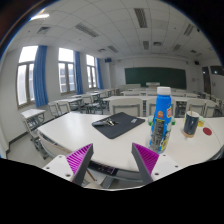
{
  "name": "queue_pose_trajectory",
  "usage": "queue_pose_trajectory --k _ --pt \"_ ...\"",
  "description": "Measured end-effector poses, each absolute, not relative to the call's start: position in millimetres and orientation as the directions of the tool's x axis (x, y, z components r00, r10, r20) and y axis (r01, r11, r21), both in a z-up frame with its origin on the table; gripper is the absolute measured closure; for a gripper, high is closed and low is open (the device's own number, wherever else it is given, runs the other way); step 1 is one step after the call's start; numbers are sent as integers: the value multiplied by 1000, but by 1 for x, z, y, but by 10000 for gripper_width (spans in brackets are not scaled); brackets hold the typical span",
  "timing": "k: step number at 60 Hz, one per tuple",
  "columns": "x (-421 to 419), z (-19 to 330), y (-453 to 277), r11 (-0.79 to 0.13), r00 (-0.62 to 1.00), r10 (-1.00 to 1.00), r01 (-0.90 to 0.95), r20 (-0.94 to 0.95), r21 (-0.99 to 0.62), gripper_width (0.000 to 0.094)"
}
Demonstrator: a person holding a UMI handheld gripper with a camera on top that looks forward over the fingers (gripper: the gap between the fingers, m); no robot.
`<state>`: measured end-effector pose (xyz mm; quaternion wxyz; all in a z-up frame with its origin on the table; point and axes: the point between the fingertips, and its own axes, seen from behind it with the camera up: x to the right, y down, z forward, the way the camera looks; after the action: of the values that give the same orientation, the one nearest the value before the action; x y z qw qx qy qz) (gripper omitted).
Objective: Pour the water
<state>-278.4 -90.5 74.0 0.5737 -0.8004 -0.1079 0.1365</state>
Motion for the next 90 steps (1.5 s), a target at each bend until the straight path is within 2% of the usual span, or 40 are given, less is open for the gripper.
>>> queue_pose_trajectory --k 10,20,25,33,41,47,50,51,52,58,70,74,79,84,90 --pt "-276 83 -86 -284 949 309 34 -58 -958 109" --pt "-223 128 -70 -192 976 216 56 14 -980 114" --pt "-195 138 -50 -173 990 139 51 27 -984 110" --pt "-160 129 -6 -191 998 36 62 56 -980 107" --pt "-150 89 47 -241 998 -3 58 61 -969 110" --pt "-148 82 70 -238 999 -30 30 38 -971 121" --pt "-152 77 76 -244 999 -22 37 43 -969 198" --pt "-152 75 77 -247 999 -20 36 43 -968 304" --pt "-152 73 83 -241 998 -34 40 50 -970 349" --pt "-145 81 79 -187 997 -59 44 56 -981 437" --pt "-145 81 83 -173 1000 -22 -8 -5 -985 557" --pt "-143 81 85 -181 999 0 -43 -44 -982 557" --pt "-149 88 90 -202 979 33 -191 -202 -961 558" --pt "-137 104 101 -205 920 43 -375 -391 -904 558" --pt "-118 143 119 -146 793 55 -595 -607 -791 557"
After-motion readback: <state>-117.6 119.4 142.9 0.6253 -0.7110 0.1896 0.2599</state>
